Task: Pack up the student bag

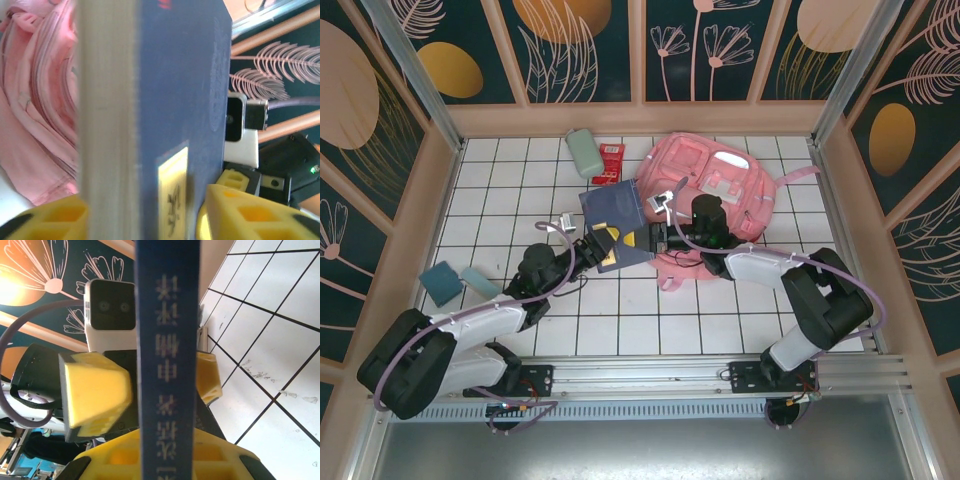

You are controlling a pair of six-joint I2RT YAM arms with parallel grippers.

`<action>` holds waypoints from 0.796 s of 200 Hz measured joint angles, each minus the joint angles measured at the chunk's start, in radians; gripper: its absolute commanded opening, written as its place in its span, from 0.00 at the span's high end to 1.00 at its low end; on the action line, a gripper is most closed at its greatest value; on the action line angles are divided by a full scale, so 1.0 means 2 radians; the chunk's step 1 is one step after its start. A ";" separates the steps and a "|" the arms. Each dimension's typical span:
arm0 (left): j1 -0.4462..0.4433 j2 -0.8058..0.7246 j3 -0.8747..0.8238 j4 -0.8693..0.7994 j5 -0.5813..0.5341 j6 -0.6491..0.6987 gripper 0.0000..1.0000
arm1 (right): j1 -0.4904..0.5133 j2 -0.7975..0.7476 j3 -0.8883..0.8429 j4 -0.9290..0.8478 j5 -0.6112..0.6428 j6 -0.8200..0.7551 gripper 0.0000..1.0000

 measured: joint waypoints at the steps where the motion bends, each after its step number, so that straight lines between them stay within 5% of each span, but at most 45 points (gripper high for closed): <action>1: 0.000 -0.001 0.000 -0.002 0.000 0.002 0.28 | 0.000 0.000 0.000 0.000 0.000 0.000 1.00; 73: 0.000 -0.015 0.002 -0.069 -0.039 0.029 0.26 | -0.002 -0.006 0.000 -0.011 0.001 0.000 1.00; 127: 0.000 0.007 0.004 -0.007 -0.006 0.011 0.47 | -0.006 -0.006 -0.003 -0.010 0.000 0.002 1.00; 159: 0.002 -0.010 -0.006 0.003 0.004 0.003 0.72 | -0.009 -0.006 -0.003 -0.008 -0.005 0.002 1.00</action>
